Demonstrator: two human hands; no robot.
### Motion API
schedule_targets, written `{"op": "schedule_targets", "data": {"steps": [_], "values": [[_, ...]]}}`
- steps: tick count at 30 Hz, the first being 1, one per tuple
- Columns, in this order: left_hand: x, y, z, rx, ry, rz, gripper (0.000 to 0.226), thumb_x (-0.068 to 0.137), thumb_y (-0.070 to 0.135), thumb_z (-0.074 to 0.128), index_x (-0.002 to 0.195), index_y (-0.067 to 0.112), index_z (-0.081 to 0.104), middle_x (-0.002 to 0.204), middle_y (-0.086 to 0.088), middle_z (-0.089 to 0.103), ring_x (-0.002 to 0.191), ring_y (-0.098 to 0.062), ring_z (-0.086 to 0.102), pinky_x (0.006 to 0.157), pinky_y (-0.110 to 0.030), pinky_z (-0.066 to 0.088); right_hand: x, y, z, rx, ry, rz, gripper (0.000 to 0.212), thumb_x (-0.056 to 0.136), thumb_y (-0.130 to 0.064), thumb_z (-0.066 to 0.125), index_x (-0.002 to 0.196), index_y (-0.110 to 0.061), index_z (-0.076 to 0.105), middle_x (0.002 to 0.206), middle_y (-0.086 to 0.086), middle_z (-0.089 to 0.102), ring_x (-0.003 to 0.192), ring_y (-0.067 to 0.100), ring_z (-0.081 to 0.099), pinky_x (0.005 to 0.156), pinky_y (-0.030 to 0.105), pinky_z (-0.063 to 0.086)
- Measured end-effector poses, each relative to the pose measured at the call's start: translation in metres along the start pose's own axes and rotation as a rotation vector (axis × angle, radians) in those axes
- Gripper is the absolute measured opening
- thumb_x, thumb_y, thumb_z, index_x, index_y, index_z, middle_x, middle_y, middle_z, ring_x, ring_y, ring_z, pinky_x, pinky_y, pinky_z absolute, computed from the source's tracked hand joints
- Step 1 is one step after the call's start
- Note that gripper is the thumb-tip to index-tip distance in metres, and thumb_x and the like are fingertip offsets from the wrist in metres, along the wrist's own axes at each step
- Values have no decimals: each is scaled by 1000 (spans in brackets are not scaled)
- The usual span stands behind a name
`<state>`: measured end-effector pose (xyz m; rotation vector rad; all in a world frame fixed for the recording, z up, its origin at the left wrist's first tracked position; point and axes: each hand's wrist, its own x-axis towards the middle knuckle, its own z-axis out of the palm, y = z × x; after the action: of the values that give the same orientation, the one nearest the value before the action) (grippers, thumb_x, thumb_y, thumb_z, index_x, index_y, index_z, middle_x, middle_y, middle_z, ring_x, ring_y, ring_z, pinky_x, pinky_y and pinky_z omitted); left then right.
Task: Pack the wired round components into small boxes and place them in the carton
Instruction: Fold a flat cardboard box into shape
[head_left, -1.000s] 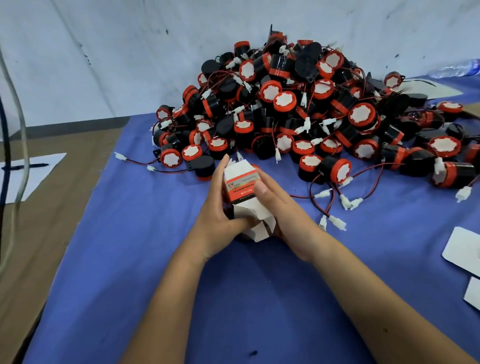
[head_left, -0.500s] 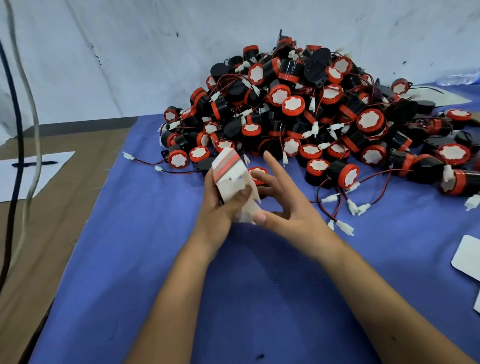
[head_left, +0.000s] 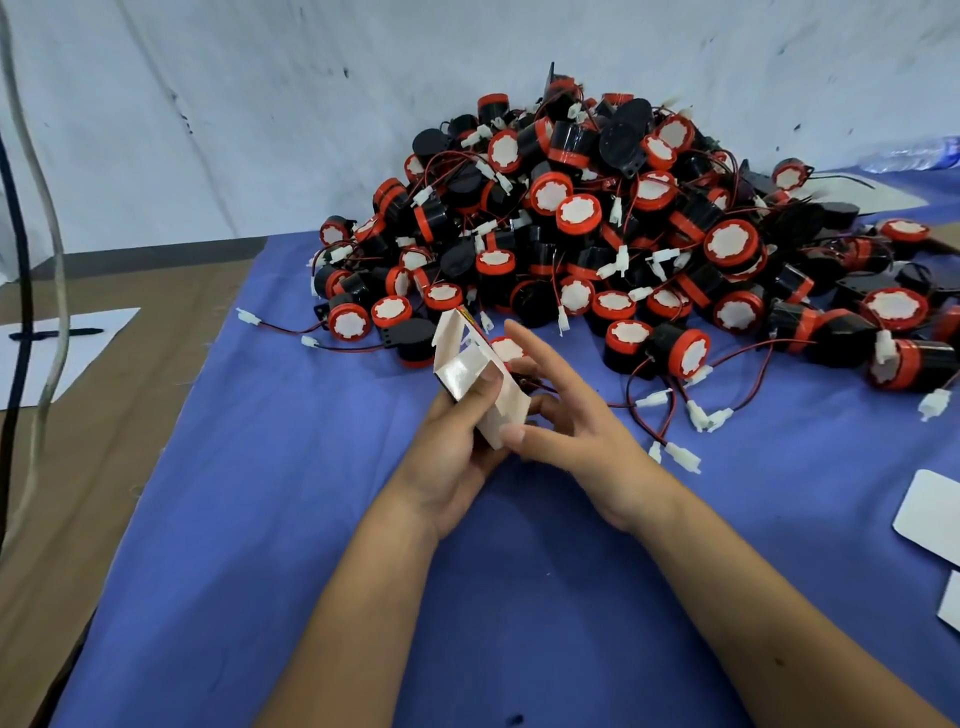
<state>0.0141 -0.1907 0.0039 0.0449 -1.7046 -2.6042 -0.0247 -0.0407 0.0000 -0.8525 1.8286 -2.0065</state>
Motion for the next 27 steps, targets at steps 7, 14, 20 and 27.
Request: {"op": "schedule_targets", "data": {"steps": [7, 14, 20, 27], "values": [[0, 0, -6, 271, 16, 118, 46, 89, 23, 75, 125, 49, 63, 126, -1, 74, 117, -25, 70, 93, -45, 61, -3, -3, 14, -12, 73, -5, 64, 89, -25, 70, 149, -30, 47, 139, -2, 62, 126, 23, 60, 105, 49, 53], [1, 4, -2, 72, 235, 106, 76, 82, 38, 72, 150, 17, 46, 137, -17, 65, 127, -39, 62, 91, -52, 56, 0, -2, 7, 112, 79, 51, 58, 84, -35, 76, 139, -27, 58, 108, 1, 69, 86, 18, 67, 65, 32, 54], [2, 5, -4, 6, 238, 164, 83, 83, 34, 66, 158, 37, 33, 144, -6, 63, 123, -28, 68, 91, -51, 61, 1, 0, 8, 175, 1, 10, 68, 79, -12, 83, 142, -22, 58, 116, 10, 69, 100, 27, 68, 74, 35, 58], [-1, 4, 0, -156, 82, 99, 63, 90, 37, 69, 148, 27, 48, 132, -6, 69, 112, -23, 70, 84, -41, 60, 1, -2, 8, 96, 247, 26, 29, 96, -3, 68, 119, -20, 67, 90, -2, 73, 80, 14, 68, 63, 30, 57]]}}
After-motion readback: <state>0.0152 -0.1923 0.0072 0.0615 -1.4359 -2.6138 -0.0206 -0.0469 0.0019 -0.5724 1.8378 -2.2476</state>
